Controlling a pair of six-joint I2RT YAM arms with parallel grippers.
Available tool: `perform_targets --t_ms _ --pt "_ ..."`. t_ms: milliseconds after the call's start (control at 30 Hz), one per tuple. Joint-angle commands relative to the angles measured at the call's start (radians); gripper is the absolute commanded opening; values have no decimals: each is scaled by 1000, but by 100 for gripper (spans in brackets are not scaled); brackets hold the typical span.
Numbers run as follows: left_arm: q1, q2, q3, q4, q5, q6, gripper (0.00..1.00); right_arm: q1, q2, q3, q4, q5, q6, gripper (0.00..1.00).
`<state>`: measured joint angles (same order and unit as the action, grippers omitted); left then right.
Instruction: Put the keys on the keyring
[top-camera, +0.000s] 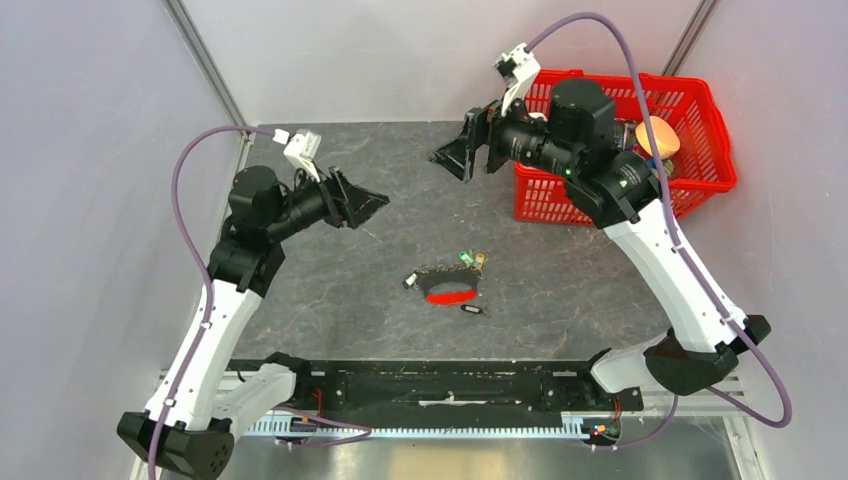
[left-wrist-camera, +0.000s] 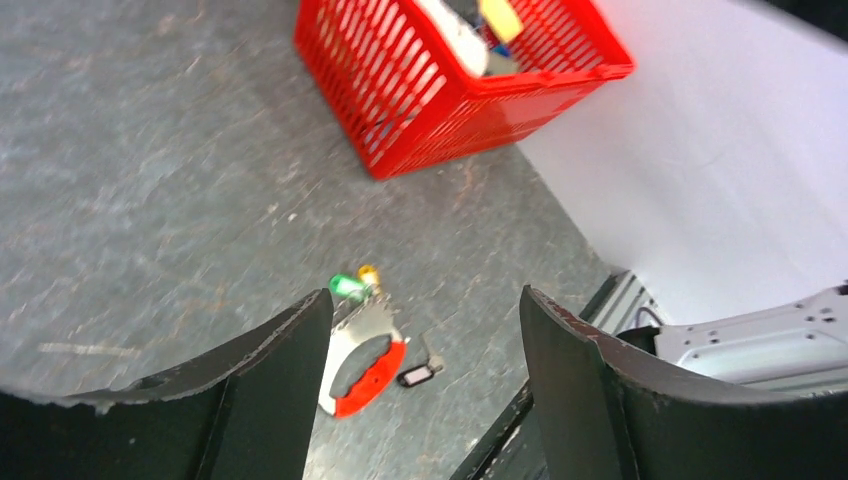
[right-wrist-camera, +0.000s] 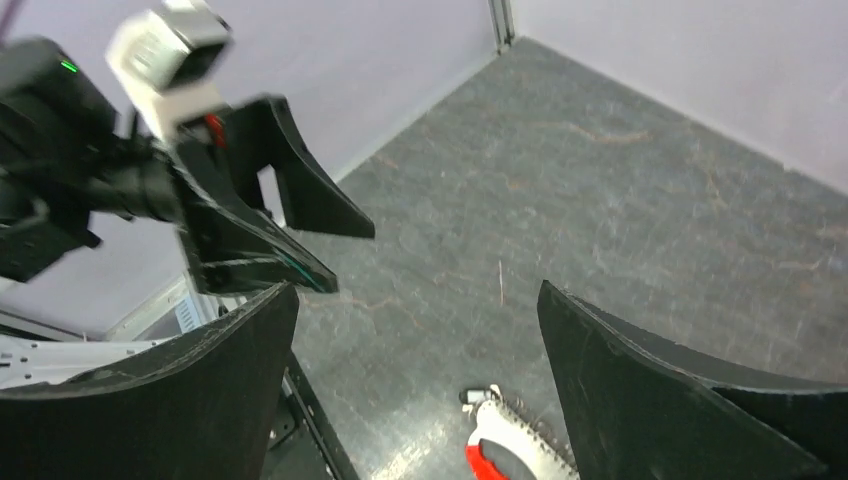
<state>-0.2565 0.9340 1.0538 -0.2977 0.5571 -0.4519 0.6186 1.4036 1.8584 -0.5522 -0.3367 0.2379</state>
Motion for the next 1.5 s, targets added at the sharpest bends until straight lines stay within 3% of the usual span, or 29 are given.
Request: perform_targets --t_ms 0,133,300,533,667,1067,1233,1467 --pt "-63 41 145 -3 29 -7 76 16 -2 -12 -87 55 -10 97" --pt "-168 98 222 -95 -42 65 76 16 -11 -107 -142 172 46 97" --pt "-293 148 283 -204 -140 135 76 16 -57 -218 -199 155 37 97" --pt "-365 138 192 -243 -245 146 77 2 -331 -641 6 117 95 97" --pt "-411 151 144 -230 -296 138 78 2 -368 -705 -37 96 97 97" --pt "-481 168 1 -164 -466 53 82 3 -288 -808 -132 292 168 97" --pt "-484 164 -68 -113 -493 20 86 3 -272 -867 -59 314 210 94" --pt "-484 130 -145 -83 -533 -1 85 7 -197 -933 52 299 336 86"
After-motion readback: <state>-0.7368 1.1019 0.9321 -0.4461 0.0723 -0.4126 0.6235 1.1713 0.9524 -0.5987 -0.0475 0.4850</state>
